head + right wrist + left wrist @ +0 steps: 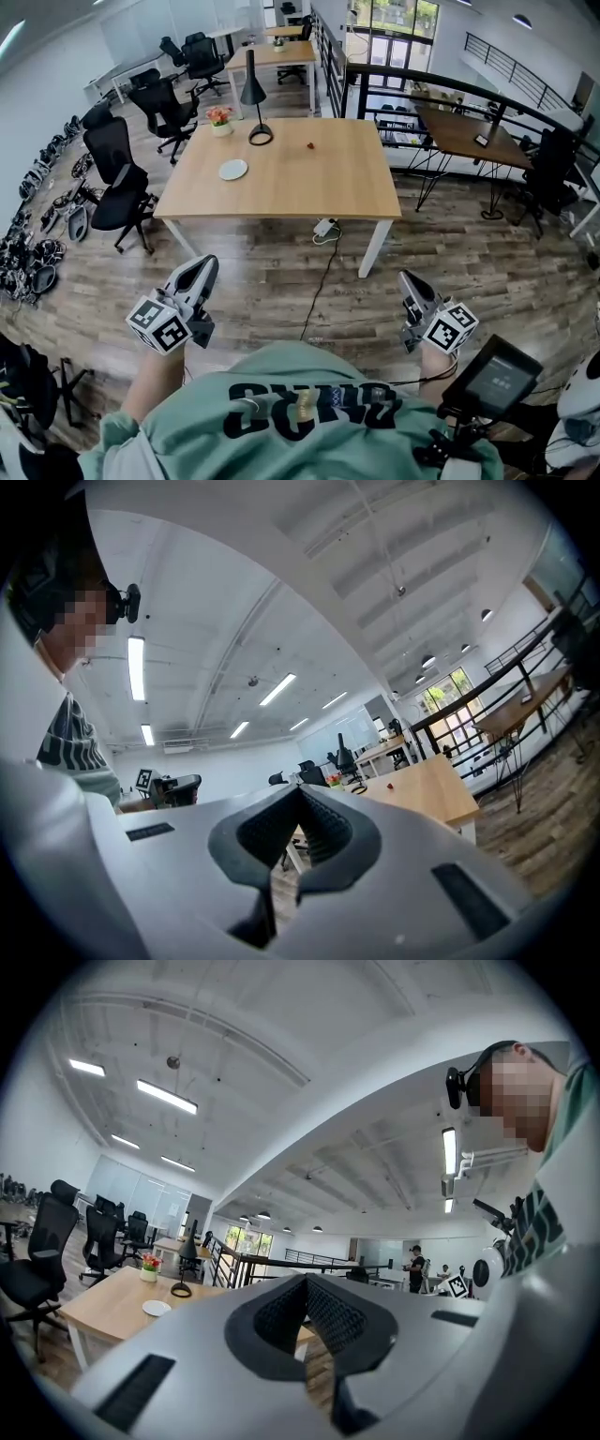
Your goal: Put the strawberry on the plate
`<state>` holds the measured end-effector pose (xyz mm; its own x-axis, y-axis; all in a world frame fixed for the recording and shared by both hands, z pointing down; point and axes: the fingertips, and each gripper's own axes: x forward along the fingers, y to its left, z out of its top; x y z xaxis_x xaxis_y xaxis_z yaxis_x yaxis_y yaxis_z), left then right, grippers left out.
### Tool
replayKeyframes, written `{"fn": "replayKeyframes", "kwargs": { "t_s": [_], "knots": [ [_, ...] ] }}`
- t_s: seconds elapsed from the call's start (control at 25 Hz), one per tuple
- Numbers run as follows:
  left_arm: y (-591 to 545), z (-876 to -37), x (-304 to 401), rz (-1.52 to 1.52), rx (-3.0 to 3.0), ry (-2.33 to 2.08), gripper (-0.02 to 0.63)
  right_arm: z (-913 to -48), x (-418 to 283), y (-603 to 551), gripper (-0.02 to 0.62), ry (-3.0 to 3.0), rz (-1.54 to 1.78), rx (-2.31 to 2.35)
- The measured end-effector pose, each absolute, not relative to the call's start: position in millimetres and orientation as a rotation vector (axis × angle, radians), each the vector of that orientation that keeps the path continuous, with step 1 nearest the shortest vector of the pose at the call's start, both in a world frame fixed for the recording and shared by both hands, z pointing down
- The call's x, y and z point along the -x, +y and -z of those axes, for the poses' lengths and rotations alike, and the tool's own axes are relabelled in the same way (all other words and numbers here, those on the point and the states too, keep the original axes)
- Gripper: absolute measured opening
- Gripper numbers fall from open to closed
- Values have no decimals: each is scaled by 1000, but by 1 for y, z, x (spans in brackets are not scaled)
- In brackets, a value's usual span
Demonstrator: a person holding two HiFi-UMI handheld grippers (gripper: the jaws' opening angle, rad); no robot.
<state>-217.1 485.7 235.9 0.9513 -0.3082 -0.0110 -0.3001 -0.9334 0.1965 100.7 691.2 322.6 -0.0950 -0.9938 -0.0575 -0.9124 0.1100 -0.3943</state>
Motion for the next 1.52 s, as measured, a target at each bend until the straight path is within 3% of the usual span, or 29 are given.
{"fn": "replayKeyframes", "kwargs": {
  "t_s": [0.48,1.04,1.52],
  "knots": [
    [435,-261,219,83,-2858,-377,2,-323,-81,648,5,2128,396,1932],
    [236,-268,292,164,-2835,-254,2,-277,12,462,5,2144,329,2052],
    [156,-300,307,154,-2766,-292,2,-287,27,362,5,2227,396,2023]
  ]
}}
